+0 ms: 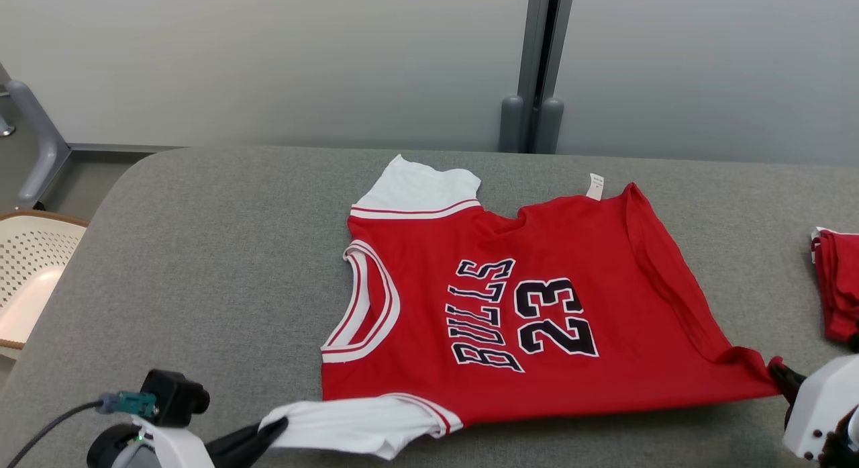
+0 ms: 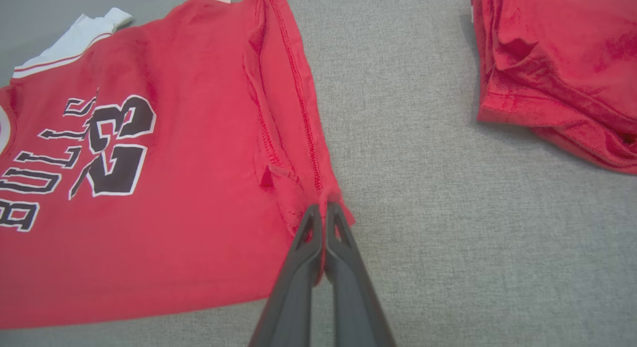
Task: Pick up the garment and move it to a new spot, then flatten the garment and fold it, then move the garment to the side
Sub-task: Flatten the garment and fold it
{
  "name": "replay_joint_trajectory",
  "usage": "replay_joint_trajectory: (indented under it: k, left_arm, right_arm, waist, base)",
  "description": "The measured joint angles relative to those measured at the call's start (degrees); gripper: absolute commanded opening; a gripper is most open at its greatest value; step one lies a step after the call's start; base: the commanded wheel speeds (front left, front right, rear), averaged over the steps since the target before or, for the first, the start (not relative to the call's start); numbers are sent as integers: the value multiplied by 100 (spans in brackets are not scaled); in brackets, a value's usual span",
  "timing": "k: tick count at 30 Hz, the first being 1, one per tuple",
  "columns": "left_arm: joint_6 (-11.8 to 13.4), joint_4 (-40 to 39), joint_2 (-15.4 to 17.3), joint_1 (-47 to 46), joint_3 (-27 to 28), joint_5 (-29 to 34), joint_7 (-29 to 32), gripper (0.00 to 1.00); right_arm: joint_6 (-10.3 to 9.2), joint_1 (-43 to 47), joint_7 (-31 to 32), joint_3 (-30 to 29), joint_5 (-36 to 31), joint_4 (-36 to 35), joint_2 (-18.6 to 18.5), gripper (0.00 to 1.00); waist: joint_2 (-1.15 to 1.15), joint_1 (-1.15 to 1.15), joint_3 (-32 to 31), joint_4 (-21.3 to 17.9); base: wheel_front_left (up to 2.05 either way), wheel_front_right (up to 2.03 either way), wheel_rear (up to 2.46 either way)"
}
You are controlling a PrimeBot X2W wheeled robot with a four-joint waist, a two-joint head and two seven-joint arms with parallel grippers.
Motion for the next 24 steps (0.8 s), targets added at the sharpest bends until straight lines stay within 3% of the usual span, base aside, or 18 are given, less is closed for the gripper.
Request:
replay_joint_trajectory:
  k: [10, 24]
  left_arm:
    - [0, 0, -194, -1051, 94, 365, 287, 0]
    - [-2, 902, -881, -2091, -305, 457, 302, 0]
  right_arm:
    - [0, -977, 495, 158, -590, -109, 31, 0]
    - [-1, -2263, 222, 439, -1055, 1133, -77, 0]
  waist:
    - [0, 0, 417, -16]
    - [0, 0, 1088, -9]
  base:
    - [0, 0, 0]
    - [0, 0, 0]
